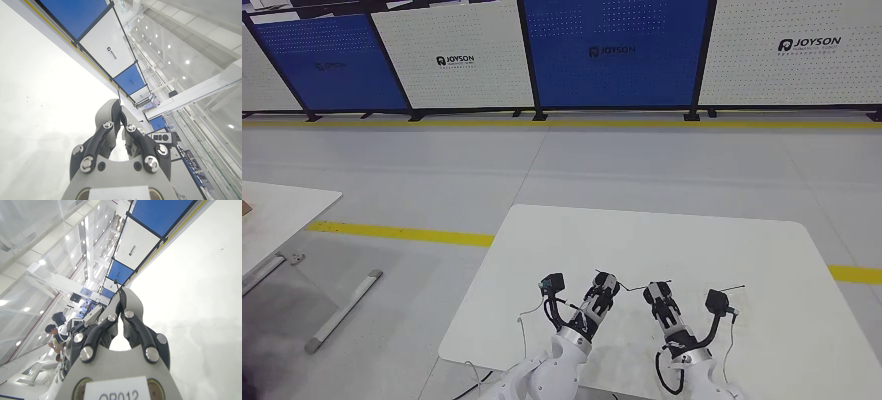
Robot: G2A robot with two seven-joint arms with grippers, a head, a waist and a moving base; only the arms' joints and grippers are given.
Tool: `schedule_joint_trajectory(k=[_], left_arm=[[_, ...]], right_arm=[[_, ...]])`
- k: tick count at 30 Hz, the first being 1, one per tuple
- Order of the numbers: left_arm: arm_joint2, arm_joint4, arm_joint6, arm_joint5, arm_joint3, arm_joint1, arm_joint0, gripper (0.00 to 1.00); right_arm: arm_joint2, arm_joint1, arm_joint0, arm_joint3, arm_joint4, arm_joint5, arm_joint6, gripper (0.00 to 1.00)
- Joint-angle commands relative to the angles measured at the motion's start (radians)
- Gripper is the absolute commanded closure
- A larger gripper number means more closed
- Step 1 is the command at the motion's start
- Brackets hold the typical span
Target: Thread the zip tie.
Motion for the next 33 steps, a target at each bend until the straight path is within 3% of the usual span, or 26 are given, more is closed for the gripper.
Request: schedule_joint_trajectory(k=[1, 33], left_arm=[[0.000, 0.000, 0.000, 0.000, 0.000, 0.000, 0.000, 1.00], [0.000, 0.000, 0.000, 0.000, 0.000, 0.000, 0.000, 1.00]], right_arm=[[0.004, -0.001, -0.006, -0.002, -0.003, -0.008, -0.004, 1.00], [0.044, -0.018, -0.041, -0.022, -0.029, -0.027, 0.003, 1.00]])
